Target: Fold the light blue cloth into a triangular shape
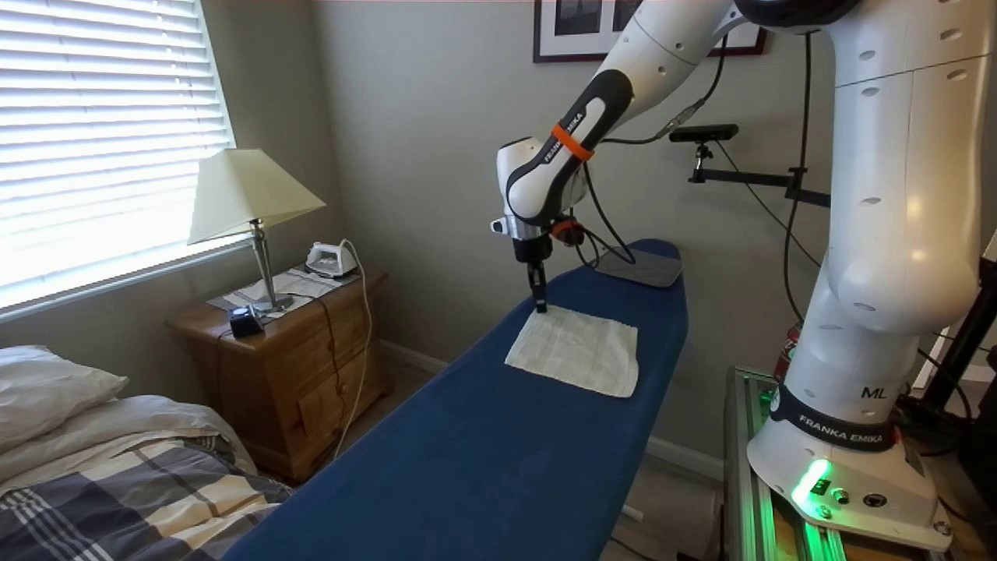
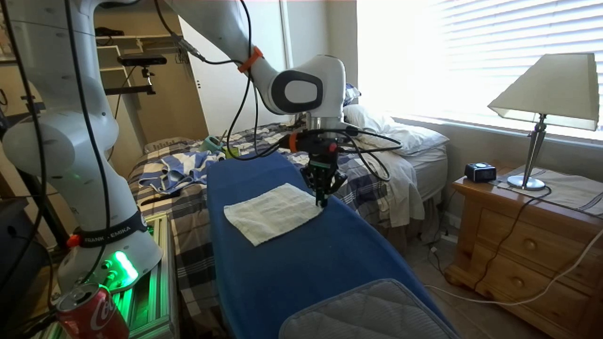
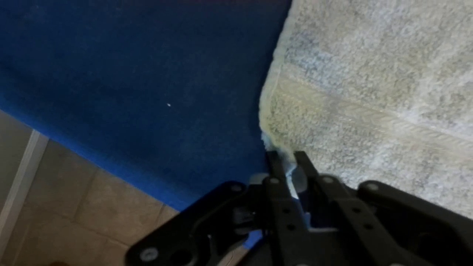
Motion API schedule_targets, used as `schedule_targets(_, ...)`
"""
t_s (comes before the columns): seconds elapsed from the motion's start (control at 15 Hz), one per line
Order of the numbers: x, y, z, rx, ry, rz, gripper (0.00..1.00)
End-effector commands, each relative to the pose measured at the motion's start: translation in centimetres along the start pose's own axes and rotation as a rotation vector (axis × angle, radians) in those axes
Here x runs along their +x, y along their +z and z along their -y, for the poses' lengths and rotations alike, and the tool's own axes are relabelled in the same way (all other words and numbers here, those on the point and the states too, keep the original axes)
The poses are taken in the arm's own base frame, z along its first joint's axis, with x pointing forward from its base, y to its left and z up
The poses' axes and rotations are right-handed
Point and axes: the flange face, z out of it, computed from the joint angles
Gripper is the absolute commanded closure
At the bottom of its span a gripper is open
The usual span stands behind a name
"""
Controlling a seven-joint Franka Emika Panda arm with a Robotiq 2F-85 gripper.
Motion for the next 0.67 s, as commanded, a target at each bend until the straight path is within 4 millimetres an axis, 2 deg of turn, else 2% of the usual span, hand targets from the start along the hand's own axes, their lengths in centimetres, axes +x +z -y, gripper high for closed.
schedule_targets(0.0, -0.5, -0.2, 0.0, -0.006, -0.004, 0.025, 0.99)
schedule_targets(0.27, -0.5, -1.1, 1.5, -0.015, -0.016, 0.053, 0.96)
schedule_targets(0.6, -0.2, -2.3, 5.4, 0.017, -0.085, 0.111, 0.96)
